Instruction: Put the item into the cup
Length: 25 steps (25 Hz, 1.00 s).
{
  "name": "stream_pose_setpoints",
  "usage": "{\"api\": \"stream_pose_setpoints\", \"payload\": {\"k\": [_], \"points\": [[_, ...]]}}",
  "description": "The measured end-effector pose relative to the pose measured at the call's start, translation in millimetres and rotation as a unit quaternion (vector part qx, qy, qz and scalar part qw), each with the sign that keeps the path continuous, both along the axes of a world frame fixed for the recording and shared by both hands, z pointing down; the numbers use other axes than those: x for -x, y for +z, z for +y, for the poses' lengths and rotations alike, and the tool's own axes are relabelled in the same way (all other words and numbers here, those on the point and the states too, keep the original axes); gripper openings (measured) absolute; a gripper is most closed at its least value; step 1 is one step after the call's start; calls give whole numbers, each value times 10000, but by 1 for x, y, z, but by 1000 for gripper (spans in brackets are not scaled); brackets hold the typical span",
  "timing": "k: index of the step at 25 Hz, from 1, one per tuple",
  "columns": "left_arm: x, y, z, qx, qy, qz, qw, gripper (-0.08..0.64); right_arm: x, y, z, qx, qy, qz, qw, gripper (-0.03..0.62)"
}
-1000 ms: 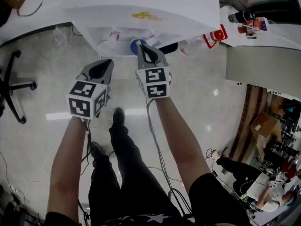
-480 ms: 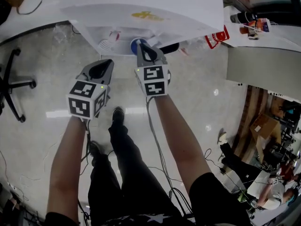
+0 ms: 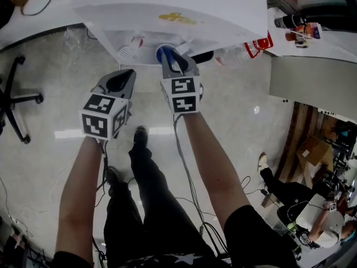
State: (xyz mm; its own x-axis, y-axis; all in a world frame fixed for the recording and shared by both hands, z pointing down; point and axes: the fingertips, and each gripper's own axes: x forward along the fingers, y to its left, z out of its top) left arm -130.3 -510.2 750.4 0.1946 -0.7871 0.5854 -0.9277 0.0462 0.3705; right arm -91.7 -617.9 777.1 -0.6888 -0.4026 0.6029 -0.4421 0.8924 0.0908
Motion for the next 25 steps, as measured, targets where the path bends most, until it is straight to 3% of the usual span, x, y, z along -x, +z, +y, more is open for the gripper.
{"api": "stream_pose_setpoints", "payload": {"k": [11, 17, 25], "points": [[3, -18, 14, 36, -87, -13, 10000, 5, -12, -21, 9, -64, 257, -254, 9993, 67], [4, -46, 34, -155, 73, -90, 9998, 5, -30, -43, 27, 32, 776, -427, 9961, 67], [9, -81, 86, -250, 426, 90, 9987, 5, -44, -92, 80, -96, 1201, -317, 9922, 66]]}}
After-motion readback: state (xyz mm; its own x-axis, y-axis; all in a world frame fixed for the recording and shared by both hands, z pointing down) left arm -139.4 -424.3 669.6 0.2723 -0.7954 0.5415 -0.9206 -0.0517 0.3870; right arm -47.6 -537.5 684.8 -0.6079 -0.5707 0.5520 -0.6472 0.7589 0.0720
